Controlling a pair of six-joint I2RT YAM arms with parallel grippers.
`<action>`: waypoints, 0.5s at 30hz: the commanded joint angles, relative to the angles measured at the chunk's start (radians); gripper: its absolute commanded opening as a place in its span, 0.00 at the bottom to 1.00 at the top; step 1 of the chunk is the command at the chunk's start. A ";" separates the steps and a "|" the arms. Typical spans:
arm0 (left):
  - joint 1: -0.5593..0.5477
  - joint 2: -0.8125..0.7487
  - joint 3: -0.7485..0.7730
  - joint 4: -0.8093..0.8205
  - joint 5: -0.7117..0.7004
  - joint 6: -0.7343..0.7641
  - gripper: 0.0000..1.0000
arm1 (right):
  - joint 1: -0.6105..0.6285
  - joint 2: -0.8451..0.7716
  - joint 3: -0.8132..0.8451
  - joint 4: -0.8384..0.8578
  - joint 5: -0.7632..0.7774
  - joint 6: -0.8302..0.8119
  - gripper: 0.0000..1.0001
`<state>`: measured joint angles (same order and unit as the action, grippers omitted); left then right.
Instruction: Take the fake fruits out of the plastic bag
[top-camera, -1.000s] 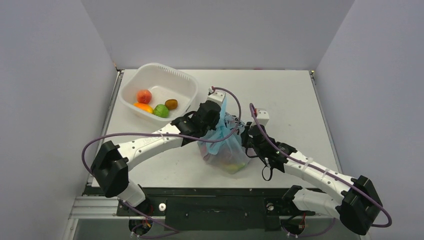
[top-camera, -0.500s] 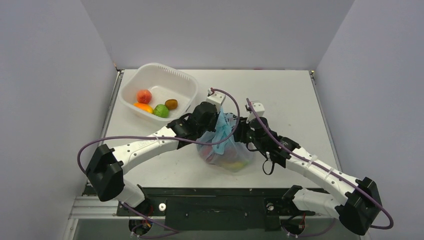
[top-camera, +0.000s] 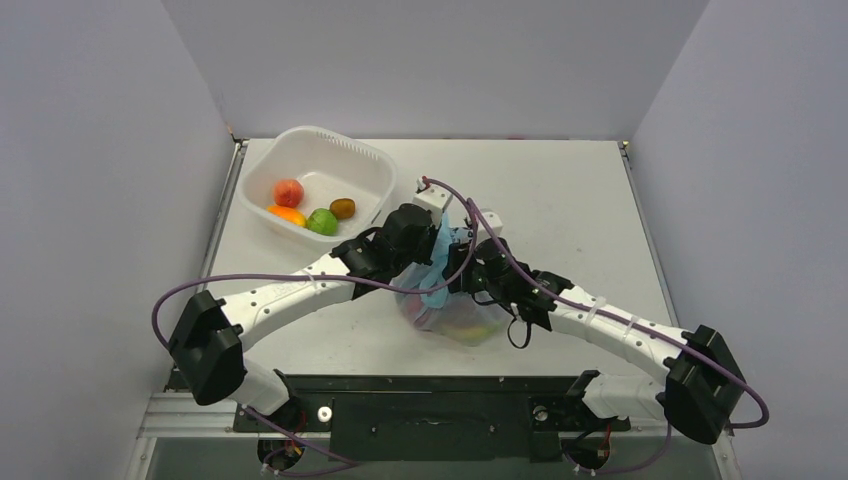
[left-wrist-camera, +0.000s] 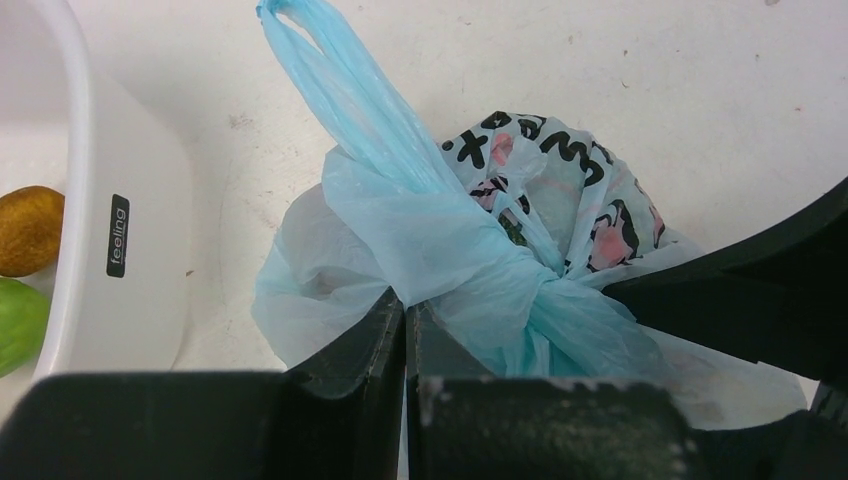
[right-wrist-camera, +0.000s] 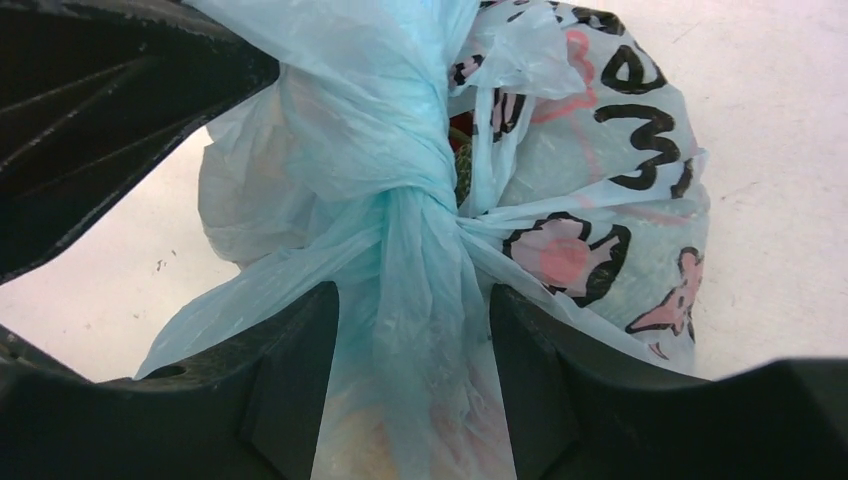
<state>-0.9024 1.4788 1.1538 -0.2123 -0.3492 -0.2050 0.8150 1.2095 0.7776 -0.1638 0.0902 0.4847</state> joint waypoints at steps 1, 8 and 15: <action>-0.008 -0.054 0.011 0.096 0.017 0.012 0.00 | 0.021 -0.006 0.035 0.044 0.174 0.007 0.49; -0.009 -0.095 -0.006 0.089 -0.201 -0.013 0.00 | 0.018 -0.101 -0.044 0.042 0.305 0.050 0.00; -0.007 -0.163 -0.076 0.151 -0.344 -0.025 0.00 | -0.034 -0.258 -0.164 0.013 0.396 0.122 0.00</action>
<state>-0.9131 1.3941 1.0958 -0.1814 -0.5472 -0.2173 0.8265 1.0431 0.6693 -0.1493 0.3702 0.5480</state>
